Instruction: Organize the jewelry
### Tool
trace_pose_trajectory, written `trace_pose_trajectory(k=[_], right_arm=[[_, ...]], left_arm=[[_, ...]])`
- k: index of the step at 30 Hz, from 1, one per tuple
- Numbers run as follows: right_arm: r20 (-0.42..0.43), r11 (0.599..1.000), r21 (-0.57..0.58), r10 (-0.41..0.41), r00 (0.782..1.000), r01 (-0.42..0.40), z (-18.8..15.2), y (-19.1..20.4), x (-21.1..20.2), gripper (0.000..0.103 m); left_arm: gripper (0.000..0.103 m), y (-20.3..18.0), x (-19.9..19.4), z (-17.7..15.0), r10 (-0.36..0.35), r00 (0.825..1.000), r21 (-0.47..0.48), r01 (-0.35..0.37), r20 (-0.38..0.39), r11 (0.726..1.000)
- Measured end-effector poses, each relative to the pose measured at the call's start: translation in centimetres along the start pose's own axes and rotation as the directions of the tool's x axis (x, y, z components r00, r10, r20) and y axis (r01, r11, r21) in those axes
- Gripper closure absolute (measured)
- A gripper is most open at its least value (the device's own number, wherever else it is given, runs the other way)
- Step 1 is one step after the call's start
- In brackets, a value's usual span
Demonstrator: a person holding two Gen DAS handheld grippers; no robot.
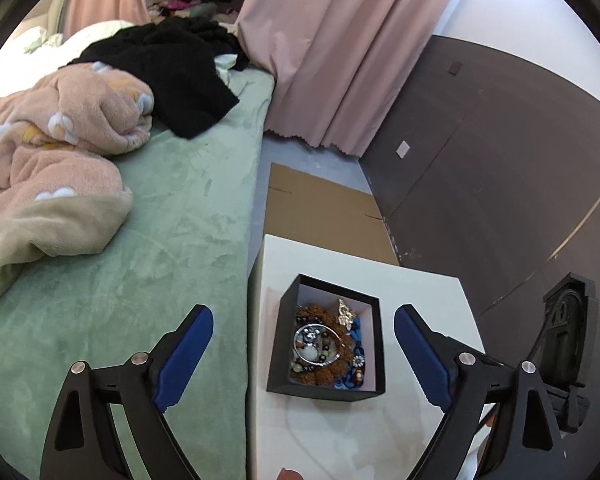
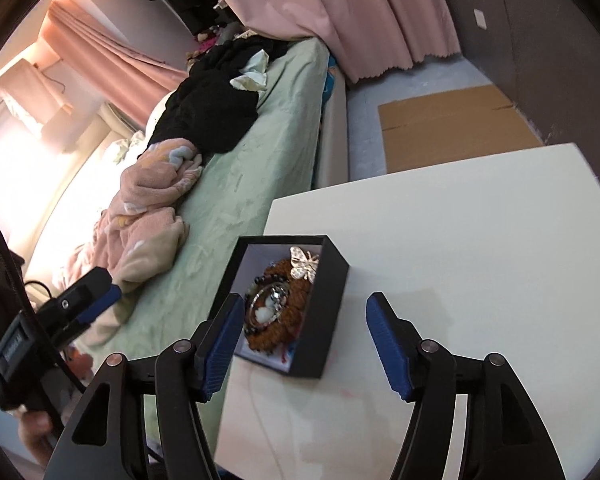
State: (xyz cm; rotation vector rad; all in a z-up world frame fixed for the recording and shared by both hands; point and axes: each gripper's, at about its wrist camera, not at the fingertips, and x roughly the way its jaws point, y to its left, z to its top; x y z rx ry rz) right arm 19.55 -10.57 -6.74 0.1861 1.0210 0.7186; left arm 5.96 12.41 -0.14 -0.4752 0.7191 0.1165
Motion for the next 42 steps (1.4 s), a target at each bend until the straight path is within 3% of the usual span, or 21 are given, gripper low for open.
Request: trace_pose_trajectory(k=[3,8,10,14,19,29,35,42], right_arm=[[0.025,1.0,0.005,-0.007,1.0,0.006,-0.7,-0.1,-1.4,0.024],[0.075,0.997,0.008,-0.079,0.994,0.079,-2.1,-0.3,-4.1,0.02],[0.088,0.997,0.024,-0.076,0.993,0.075,-2.7,-0.7,-5.0,0.01],[0.123,0.995,0.044,-0.096,0.988,0.092,-3.7,-1.3,-6.9,0.009],[0.151,0.99,0.061,-0.136,0.979,0.128,-4.7,-1.8,-8.5,0.002],[0.219,0.971,0.024,-0.235,0.947,0.236,-6.5,-0.9,-10.7,0.001],[0.275,0.962,0.035,-0.271,0.922,0.272,-7.7,-0.7,-12.6,0.0],[0.324,0.96,0.089,-0.281,0.903,0.267,-8.4,-1.0,-14.6,0.0]], left_arm=[[0.009,-0.7,-0.7,-0.7,-0.001,1.0,0.022,0.001,0.006,1.0],[0.008,-2.0,-2.1,-2.0,0.004,0.999,0.056,-0.006,0.033,0.998],[0.006,-2.7,-2.8,-2.5,0.016,0.998,0.083,-0.02,0.052,0.996],[0.001,-4.1,-4.1,-3.5,0.008,0.996,0.123,-0.018,0.084,0.992],[0.0,-5.6,-5.3,-4.5,-0.006,0.995,0.174,-0.011,0.1,0.985],[0.001,-8.3,-7.0,-6.6,-0.033,0.99,0.308,-0.01,0.134,0.951],[0.001,-8.6,-7.9,-7.0,-0.067,0.985,0.311,0.014,0.159,0.95],[0.001,-9.4,-8.7,-7.4,-0.055,0.981,0.358,-0.015,0.186,0.933]])
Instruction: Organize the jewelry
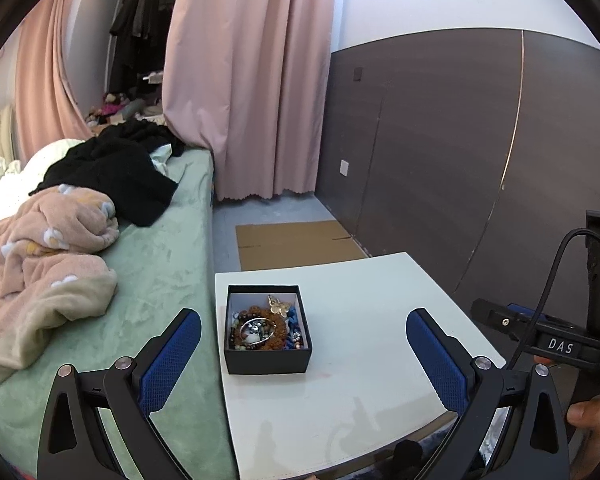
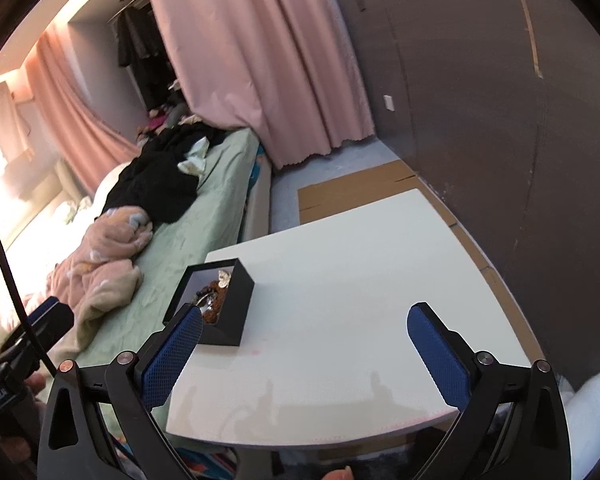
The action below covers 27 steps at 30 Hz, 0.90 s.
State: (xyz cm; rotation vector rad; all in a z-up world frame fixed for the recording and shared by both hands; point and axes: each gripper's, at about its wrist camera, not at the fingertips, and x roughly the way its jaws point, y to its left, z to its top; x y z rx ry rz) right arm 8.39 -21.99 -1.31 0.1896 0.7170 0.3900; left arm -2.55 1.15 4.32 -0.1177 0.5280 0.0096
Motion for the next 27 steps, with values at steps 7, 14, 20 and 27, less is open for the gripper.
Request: trace_pose_trajectory(k=[7,14,20,27], right_arm=[[-0.024,1.0,0.002,-0.023,0.999,0.023,-0.65,-0.69,-0.13,0.0],[-0.022,0.999,-0.035,-0.022,1.0,0.021,-0.9,-0.38,-0.21,0.0],[-0.016,0.999,-0.033,-0.019,1.0,0.018,-0.86,-0.43,-0.14,0.0],[-0.011,0.999,-0.035,-0.009,1.0,0.009,-0.91,-0.32,-0.11,0.0]], left_arm=[[0.001,-0.26,0.05,-0.09,0.018,1.0,0.017,-0.018,0.007,1.0],[0.001,-0.4,0.12,-0.2,0.032,0.999,0.006,-0.032,0.012,0.999],[0.001,-0.25,0.34,-0.3,0.037,0.999,-0.008,-0.037,0.003,0.999],[0.001,-0.38,0.32,-0.44,0.031,1.0,-0.002,-0.031,-0.003,1.0]])
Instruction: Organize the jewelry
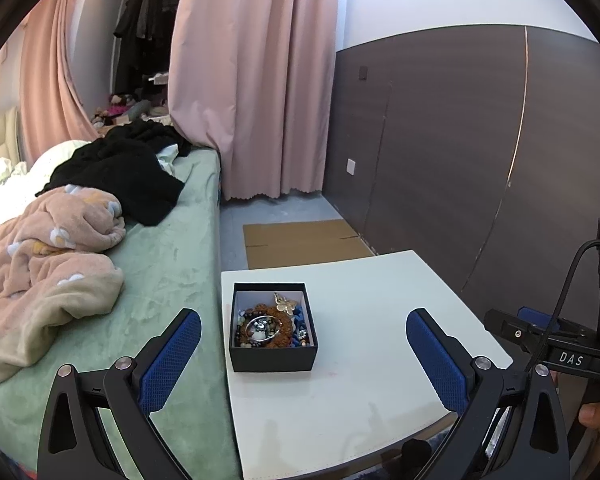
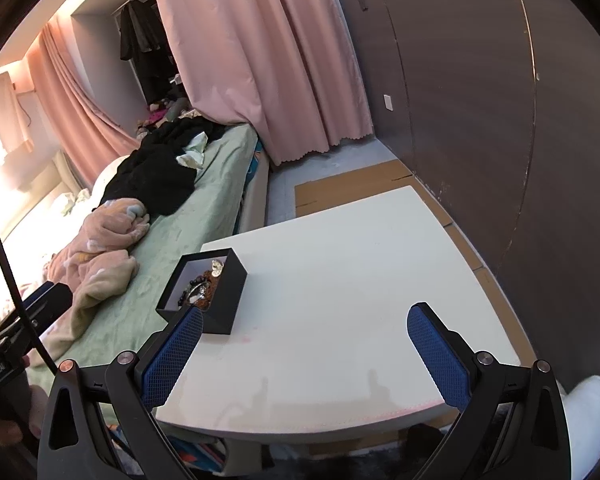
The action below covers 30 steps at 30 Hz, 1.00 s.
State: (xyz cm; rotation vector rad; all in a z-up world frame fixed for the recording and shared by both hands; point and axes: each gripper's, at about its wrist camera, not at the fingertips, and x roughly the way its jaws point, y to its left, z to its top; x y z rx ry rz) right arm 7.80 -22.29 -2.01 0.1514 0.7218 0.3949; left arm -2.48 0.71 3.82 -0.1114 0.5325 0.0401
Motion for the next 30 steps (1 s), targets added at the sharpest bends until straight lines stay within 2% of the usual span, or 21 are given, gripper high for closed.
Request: trace_pose_trajectory(k=[30], right_arm=[[0.015,0.999,-0.029,-0.02,1.0,0.02,0.4,0.56,-0.04,0.0]], left_arm=[[0.001,0.46,0.25,0.0,-0.005,1.0,-0.016,0.005,-0.012,1.0]])
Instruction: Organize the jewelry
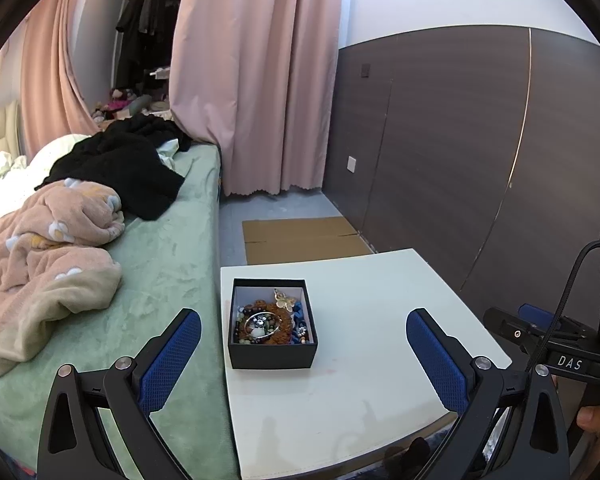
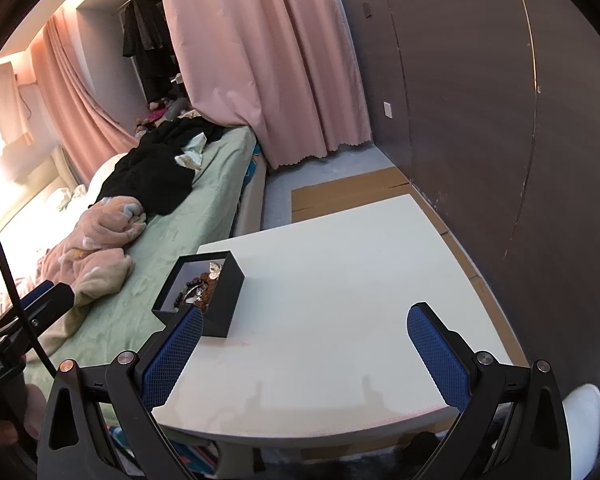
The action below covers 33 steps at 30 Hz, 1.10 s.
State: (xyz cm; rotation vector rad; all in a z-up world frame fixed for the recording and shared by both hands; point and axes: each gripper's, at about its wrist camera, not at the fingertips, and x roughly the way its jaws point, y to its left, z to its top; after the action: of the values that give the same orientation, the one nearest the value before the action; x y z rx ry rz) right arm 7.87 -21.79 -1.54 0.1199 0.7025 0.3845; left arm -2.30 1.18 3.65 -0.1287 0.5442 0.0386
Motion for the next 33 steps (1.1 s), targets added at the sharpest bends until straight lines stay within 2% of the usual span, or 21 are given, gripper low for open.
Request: trace_pose_trajectory(k=[33], right_arm=[[-0.006,1.0,0.008,-0.023,1.0,0.023,-0.24,-0.33,0.14,0.0]], left_arm=[[0.001,-0.35,-0.05,-0.16,0.002,1.0,0.006,-0.002,0.005,1.0]])
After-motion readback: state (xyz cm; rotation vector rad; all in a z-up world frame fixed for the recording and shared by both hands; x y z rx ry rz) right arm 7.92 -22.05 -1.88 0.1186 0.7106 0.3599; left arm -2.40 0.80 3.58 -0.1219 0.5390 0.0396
